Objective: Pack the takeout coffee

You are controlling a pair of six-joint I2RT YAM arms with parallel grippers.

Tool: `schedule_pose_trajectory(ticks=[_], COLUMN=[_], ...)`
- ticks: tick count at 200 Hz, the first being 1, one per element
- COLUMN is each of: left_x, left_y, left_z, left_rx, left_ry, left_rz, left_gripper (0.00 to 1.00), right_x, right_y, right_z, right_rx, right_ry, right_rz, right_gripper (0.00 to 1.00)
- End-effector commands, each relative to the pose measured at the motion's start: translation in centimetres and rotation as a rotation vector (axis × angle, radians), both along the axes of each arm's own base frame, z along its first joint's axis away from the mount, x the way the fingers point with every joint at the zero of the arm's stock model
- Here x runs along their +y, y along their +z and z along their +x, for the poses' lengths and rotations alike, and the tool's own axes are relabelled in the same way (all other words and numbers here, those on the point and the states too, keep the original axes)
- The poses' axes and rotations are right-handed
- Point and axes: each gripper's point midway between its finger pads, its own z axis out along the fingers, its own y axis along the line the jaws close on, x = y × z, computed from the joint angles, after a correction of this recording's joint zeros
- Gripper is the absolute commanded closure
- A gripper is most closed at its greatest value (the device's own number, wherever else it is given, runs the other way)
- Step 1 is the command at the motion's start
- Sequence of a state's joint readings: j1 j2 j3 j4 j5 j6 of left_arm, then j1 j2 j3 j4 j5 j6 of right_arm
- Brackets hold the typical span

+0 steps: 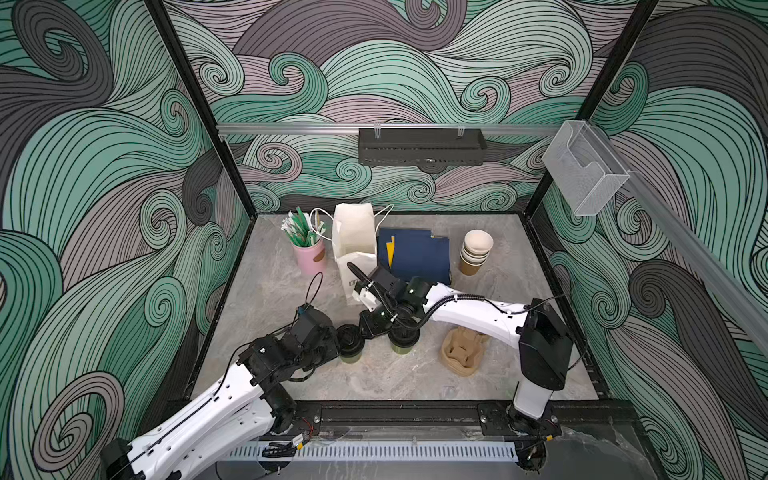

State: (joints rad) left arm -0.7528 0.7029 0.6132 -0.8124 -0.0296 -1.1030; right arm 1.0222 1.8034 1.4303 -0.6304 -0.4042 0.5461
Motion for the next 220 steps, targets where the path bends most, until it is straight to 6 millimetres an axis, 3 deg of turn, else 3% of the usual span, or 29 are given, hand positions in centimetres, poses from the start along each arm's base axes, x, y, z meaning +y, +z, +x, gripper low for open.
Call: schedule_pose_trajectory(ticks=[1, 67, 108, 152, 220], left_x=[0.8, 0.4, 0.5, 0.3, 0.2], left_y=[-0.2, 1.8, 2.5, 2.6, 1.9], left_z=[-0.4, 0.5, 0.7, 1.7, 2.5], left_rx=[0.023, -0.029, -0.048, -0.065, -0.047], left_ry=[-0.007, -0.009, -0.004, 0.006, 0.013], left_rz=[0.048, 0.038, 0.029, 0.038, 0.065], left_gripper=[0.59, 0.52, 0.5, 0.41, 0.33], right_x=[0.2, 0.4, -1.0, -2.8, -1.9], right_y=[0.6, 1.9, 2.9, 1.2, -0.6], right_z=[-0.4, -0.5, -0.8, -1.6, -2.2], right_rx=[0.003, -0.022, -0.055, -0.045, -0.03], right_ry=[0.028, 0.031, 0.021, 0.026, 0.05], right_rz=[-0.008, 0.026, 0.017, -0.045, -0.07], right_gripper=[0.73, 0.62, 0.6, 0.6, 0.6])
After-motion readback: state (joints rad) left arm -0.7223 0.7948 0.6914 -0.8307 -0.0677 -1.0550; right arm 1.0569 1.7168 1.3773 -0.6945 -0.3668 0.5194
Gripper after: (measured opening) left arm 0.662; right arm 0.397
